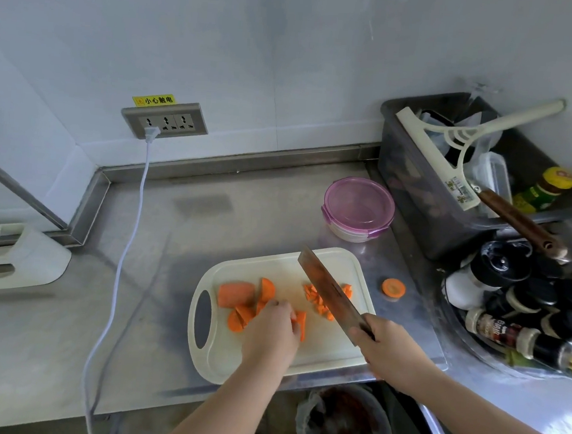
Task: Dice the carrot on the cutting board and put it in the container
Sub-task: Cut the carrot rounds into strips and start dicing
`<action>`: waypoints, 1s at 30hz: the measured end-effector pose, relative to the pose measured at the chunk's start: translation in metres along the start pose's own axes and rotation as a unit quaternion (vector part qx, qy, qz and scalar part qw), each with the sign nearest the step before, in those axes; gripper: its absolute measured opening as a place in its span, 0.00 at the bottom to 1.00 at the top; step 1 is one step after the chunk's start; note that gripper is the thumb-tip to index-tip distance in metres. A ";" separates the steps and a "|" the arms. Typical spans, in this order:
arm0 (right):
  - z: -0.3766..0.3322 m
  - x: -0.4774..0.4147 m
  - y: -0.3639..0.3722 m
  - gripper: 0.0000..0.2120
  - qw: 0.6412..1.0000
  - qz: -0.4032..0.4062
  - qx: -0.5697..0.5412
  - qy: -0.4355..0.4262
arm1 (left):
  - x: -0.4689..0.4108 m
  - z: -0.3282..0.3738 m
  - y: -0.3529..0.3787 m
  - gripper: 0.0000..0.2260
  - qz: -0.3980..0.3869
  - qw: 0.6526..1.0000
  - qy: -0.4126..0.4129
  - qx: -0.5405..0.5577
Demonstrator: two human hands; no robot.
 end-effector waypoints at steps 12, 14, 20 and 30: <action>-0.003 -0.002 0.003 0.13 1.000 -0.013 0.001 0.000 | -0.021 -0.046 -0.022 0.17 -0.009 0.991 0.020 -0.132; -0.002 -0.003 0.003 0.13 1.000 -0.012 0.000 0.002 | -0.020 -0.044 -0.024 0.13 0.000 0.994 0.023 -0.108; 0.001 -0.002 0.000 0.13 1.000 -0.006 -0.024 0.007 | -0.020 -0.029 -0.038 0.02 0.046 0.997 0.037 0.054; 0.009 0.001 -0.005 0.14 1.000 0.009 -0.007 0.008 | 0.000 -0.002 -0.018 0.04 0.035 0.984 0.106 0.139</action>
Point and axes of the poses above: each hand's wrist, its own x-axis away from the middle knuckle, its own y-axis out of the palm, z = x × y, the point moved 7 cm from there along -x, towards the middle knuckle, and after that the axes turned 5 degrees about z, right-handed, at the moved point
